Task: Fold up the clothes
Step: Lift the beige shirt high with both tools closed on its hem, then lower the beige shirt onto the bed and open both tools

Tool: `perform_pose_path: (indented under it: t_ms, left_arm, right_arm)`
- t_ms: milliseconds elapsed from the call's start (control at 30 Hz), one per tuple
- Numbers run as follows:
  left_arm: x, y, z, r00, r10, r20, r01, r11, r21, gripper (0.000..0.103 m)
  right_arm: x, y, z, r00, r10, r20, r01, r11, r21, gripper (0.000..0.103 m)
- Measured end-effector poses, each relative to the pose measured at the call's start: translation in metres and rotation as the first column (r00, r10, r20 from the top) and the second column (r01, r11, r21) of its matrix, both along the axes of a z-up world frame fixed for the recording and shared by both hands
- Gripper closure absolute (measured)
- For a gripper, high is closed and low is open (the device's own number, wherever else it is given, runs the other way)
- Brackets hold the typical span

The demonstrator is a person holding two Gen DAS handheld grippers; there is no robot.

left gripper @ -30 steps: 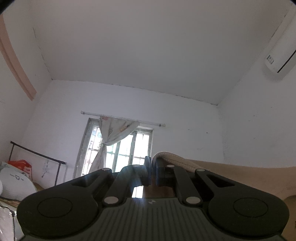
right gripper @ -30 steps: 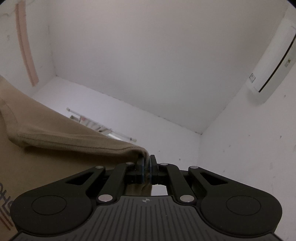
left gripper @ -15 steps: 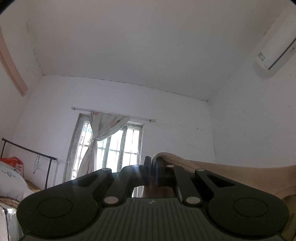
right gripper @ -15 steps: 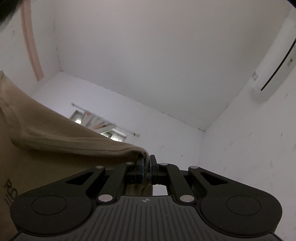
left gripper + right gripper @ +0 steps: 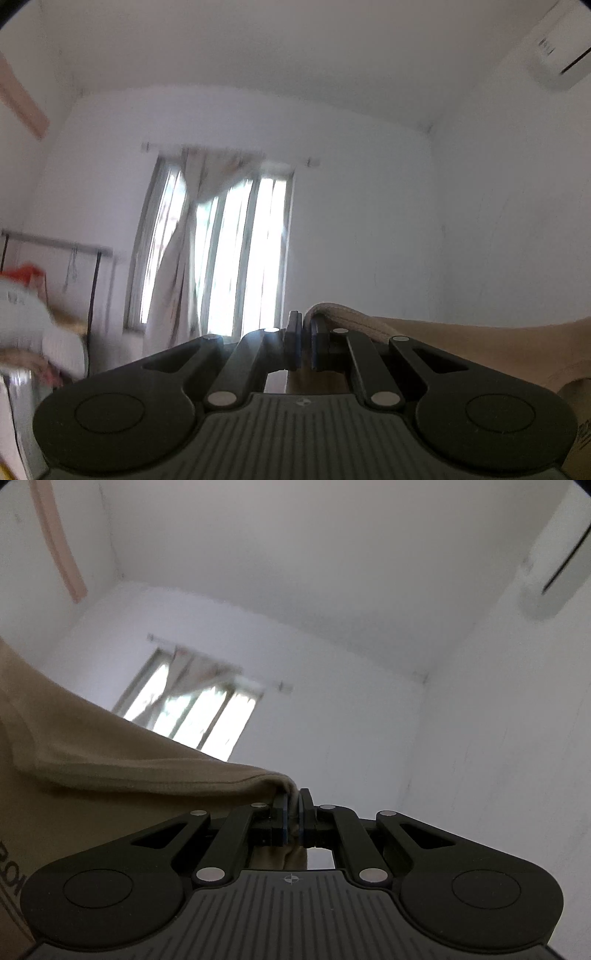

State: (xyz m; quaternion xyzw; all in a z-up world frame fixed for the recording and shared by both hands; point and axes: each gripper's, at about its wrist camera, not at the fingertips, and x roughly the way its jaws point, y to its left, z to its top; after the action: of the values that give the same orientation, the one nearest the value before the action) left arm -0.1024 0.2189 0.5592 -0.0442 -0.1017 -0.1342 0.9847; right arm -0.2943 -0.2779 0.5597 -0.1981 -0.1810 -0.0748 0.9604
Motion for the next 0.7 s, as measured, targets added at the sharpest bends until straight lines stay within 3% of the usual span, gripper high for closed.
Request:
perform_pose_path:
  t_ms: [167,433,567,700]
  left_arm:
    - [0.081,-0.007,-0.046,0.984,0.054,-0.169,-0.053,0.999,0.011,0.095]
    - [0.215,-0.028,-0.145,0.909,0.144,-0.392,-0.117,0.989,0.094,0.095]
    - [0.261,-0.04,-0.192,0.863,0.189,-0.468,-0.152,0.982,0.116,0.095]
    - [0.295,-0.061,-0.239,0.811,0.222,-0.541,-0.166,0.975,0.15,0.095]
  right_arm:
    - [0.102,-0.01,-0.059,0.987,0.017,-0.157,-0.007,0.998,0.065,0.097]
    - [0.253,-0.001,-0.166,0.941,-0.009,-0.34,0.044,0.994,0.097,0.097]
    - [0.322,0.009,-0.223,0.899,-0.028,-0.438,0.071,0.994,0.082,0.097]
    - [0.395,0.013,-0.265,0.826,-0.055,-0.562,0.106,0.993,0.06,0.097]
